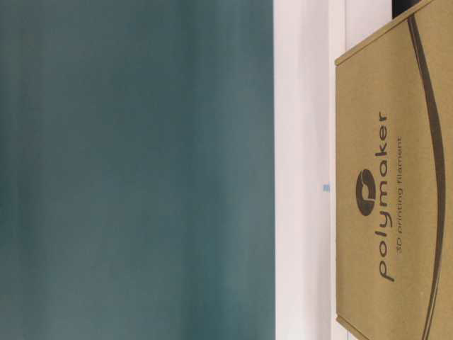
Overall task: Place the cardboard box on the stand after clamping it between your arms.
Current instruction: 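Move both grippers inward toward the left and right sides of the box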
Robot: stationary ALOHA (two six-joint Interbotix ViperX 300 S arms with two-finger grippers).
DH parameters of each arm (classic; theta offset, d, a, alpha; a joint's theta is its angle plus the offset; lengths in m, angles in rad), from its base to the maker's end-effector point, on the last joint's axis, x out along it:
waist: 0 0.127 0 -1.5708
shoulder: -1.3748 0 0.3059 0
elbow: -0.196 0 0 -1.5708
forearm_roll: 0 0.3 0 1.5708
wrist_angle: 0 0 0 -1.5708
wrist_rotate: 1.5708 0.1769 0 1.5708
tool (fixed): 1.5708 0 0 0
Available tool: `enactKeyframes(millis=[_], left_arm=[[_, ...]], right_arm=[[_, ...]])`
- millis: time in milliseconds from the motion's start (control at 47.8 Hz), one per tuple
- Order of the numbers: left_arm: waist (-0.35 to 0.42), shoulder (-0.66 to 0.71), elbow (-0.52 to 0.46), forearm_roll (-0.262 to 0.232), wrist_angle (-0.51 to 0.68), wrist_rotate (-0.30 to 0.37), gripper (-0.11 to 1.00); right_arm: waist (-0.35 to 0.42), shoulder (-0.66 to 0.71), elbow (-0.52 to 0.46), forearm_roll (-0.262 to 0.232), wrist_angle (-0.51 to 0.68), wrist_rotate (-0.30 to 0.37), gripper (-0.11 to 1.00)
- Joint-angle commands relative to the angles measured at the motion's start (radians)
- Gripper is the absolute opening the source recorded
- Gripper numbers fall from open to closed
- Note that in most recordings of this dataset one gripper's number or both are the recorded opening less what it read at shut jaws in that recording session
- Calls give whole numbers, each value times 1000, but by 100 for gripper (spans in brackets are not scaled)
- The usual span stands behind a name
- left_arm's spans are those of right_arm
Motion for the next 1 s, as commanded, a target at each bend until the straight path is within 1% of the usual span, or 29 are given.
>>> enactKeyframes(millis=[0, 63, 105, 126, 188, 293, 544, 649, 711, 774, 837, 879, 941, 983], left_arm=[[-32, 31, -37, 40, 80, -28, 5], [-51, 55, -71, 41, 190, -48, 7], [-58, 67, -94, 41, 258, -55, 2], [-63, 75, -103, 41, 287, -58, 1], [-72, 92, -129, 41, 371, -58, 0], [-83, 115, -158, 41, 472, -57, 0], [-106, 179, -163, 41, 592, -60, 0], [-109, 241, -161, 41, 641, -63, 0], [-109, 276, -160, 41, 649, -63, 0], [-109, 311, -161, 41, 647, -63, 1], [-109, 347, -164, 41, 646, -63, 2], [-110, 374, -166, 41, 643, -64, 5], [-110, 407, -166, 41, 637, -69, 16], [-110, 426, -166, 41, 630, -74, 26]], right_arm=[[-9, 32, -29, 15, 5, 11, 2], [-8, 57, -48, 48, 69, 20, 1], [-6, 77, -64, 60, 140, 34, 0], [-5, 92, -80, 61, 192, 48, 0], [3, 126, -110, 61, 285, 67, 0], [28, 181, -153, 60, 397, 78, 0], [137, 350, -201, 61, 552, 95, 0], [155, 428, -216, 61, 614, 137, 0], [155, 476, -222, 61, 646, 173, 0], [155, 512, -227, 60, 660, 196, 1], [155, 541, -229, 60, 663, 209, 4], [155, 560, -232, 60, 661, 209, 10], [156, 584, -236, 60, 663, 207, 22], [156, 600, -236, 60, 663, 204, 32]])
